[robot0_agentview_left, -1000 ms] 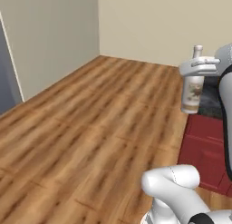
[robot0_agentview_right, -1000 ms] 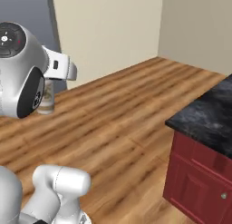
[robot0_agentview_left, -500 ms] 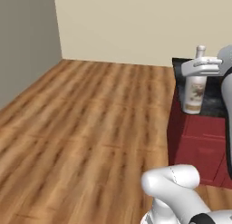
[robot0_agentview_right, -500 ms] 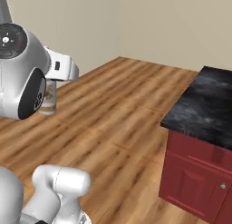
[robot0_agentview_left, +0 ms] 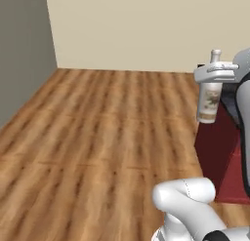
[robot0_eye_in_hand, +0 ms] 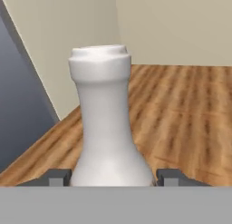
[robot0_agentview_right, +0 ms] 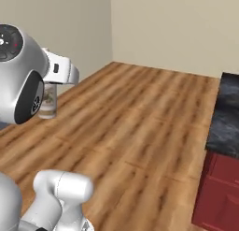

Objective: There is a bowl on the dining counter. Grab a lemon wedge from the fridge and place it in the bowl. Then get the liquor bottle and glass cup from the cabinet and place them next to the bowl.

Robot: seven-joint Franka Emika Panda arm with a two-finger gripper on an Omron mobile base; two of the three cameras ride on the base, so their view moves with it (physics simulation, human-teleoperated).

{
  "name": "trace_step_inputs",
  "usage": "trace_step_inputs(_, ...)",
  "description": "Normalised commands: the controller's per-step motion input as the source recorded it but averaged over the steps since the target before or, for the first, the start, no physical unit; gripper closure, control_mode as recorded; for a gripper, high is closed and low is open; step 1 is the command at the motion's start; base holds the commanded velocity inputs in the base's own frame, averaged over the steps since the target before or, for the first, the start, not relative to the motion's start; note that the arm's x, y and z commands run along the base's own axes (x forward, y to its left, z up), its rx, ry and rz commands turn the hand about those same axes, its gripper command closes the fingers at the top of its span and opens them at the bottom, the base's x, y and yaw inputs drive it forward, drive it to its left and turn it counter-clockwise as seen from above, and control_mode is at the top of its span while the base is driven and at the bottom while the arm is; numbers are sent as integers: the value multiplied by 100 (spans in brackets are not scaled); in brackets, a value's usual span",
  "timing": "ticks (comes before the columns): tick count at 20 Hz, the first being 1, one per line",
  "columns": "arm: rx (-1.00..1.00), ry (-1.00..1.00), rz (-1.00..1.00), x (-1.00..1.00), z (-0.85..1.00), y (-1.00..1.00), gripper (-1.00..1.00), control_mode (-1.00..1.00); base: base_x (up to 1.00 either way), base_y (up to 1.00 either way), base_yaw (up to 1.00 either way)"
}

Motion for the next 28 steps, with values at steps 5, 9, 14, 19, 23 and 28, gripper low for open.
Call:
trace_step_inputs(5,0,0,0,0,0,0,100,100,100,67,-30)
trace_step_inputs(9,0,0,0,0,0,0,100,100,100,62,-30)
trace_step_inputs(14,0,0,0,0,0,0,100,100,100,51,-30)
trace_step_inputs(19,0,0,0,0,0,0,100,100,100,36,-30)
trace_step_inputs(23,0,0,0,0,0,0,100,100,100,21,-31)
trace_step_inputs(28,0,0,0,0,0,0,100,100,100,16,-38)
